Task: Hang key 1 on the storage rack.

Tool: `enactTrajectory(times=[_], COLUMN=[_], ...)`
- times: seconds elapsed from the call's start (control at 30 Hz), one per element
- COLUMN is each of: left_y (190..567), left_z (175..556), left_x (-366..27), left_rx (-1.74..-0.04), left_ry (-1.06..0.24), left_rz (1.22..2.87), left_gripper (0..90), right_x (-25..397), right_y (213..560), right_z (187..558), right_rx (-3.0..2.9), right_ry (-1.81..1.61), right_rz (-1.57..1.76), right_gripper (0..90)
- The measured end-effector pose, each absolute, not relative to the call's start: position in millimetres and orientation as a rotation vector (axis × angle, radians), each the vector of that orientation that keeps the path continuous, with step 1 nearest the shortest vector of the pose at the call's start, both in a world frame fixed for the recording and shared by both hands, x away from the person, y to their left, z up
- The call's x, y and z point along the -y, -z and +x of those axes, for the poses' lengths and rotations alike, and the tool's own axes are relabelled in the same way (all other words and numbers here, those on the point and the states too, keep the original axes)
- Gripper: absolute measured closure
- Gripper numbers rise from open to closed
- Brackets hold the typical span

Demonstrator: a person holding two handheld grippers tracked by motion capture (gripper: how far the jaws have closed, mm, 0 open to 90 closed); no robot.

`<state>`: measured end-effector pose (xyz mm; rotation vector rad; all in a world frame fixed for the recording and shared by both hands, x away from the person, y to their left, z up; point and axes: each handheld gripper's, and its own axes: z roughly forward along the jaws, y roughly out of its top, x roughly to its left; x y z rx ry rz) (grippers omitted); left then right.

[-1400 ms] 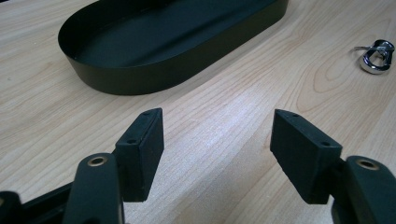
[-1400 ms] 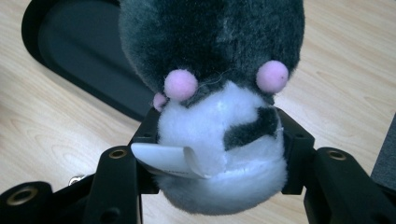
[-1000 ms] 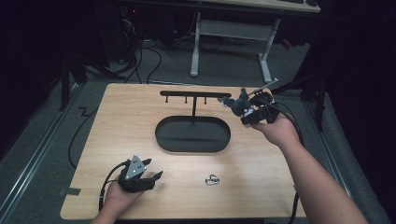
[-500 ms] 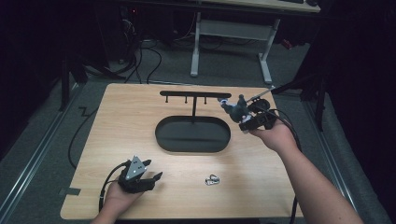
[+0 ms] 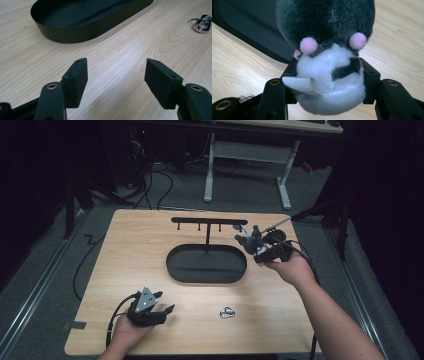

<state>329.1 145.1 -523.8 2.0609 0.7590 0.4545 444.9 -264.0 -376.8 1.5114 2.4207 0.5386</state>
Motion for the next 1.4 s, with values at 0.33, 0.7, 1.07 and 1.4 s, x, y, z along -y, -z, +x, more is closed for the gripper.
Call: enactTrajectory(times=[0.33,0.7,1.07,1.4], left_y=[522,524,523,523], left_z=[330,332,331,332], left_x=[-146,-142,-141,-142], left_rx=[-0.751,-0.747,-0.738,-0.741], left_ry=[-0.454,-0.445,-0.445,-0.446], left_rz=[2.05,2.061,2.069,2.069], left_gripper=[35.9,35.9,35.9,35.9], right_x=[255,254,264,273], right_y=[374,351,336,356], right_z=[432,423,423,439], right_rx=[-2.431,-2.394,-2.333,-2.289], right_ry=[-0.558,-0.644,-0.726,-0.68], right_rz=[1.46,1.452,1.473,1.55], right_gripper=[47.8,47.7,47.7,47.6])
